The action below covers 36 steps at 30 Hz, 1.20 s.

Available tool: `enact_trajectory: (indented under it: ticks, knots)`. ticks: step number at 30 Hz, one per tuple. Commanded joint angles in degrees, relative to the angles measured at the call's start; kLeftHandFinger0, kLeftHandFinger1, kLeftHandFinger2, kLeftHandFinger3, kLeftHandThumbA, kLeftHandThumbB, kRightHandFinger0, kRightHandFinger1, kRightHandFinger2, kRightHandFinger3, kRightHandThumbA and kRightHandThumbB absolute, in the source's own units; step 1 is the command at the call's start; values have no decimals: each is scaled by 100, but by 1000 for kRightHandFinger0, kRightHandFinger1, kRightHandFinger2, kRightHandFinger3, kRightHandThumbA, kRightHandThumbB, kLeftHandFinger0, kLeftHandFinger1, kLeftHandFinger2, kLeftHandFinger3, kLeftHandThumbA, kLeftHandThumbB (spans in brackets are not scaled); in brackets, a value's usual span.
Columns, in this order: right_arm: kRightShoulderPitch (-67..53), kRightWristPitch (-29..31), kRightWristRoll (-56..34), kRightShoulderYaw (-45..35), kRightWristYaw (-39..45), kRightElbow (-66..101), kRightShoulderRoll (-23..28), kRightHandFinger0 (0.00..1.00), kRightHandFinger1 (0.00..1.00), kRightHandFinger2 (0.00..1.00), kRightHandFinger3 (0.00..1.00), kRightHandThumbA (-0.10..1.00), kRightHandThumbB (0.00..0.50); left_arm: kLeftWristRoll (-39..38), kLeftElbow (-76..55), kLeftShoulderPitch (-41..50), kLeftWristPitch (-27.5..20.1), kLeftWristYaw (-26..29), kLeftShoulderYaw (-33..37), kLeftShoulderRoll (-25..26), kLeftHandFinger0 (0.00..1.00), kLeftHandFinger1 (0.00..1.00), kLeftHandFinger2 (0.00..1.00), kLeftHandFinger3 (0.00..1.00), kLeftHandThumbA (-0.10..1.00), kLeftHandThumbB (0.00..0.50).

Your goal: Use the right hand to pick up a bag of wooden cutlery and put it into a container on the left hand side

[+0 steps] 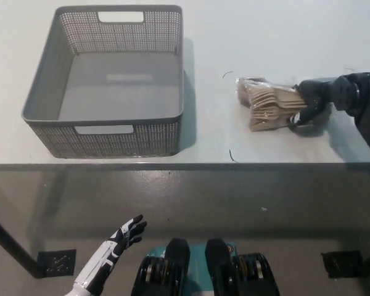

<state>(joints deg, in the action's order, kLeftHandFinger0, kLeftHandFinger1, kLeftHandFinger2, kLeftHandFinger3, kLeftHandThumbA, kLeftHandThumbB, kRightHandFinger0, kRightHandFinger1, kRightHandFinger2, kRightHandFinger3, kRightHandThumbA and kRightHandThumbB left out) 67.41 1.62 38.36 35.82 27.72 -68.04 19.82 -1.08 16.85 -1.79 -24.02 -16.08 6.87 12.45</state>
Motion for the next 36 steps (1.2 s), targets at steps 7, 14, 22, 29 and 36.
enact_trajectory:
  ticks: [7, 14, 22, 29, 36]
  knots:
    - [302, 908, 62, -15, -1610, -608, -488, 300, 371, 456, 561, -69, 290, 47, -29, -115, -291, -119, 47, 108, 1000, 1000, 1000, 1000, 1000, 363]
    - [133, 1430, -63, -260, -2952, -610, -335, 66, 575, 933, 992, -100, 107, 126, 27, -217, -291, -97, 47, 136, 1000, 1000, 1000, 1000, 1000, 363]
    - [64, 1746, -435, -777, -3291, -649, -231, 71, 578, 998, 964, -100, 79, 160, 22, -183, -291, -78, 54, 111, 1000, 1000, 1000, 1000, 1000, 367]
    - [123, 2225, -1313, -1970, -3384, -602, -271, 0, 429, 823, 894, -100, 101, 140, 64, -188, -291, -112, 64, 115, 1000, 1000, 1000, 1000, 1000, 363]
    - [473, 1975, -2017, -3080, -3156, -351, -384, 10, 477, 868, 892, -100, 118, 163, 70, -169, -291, -88, 58, 110, 1000, 1000, 1000, 1000, 1000, 362]
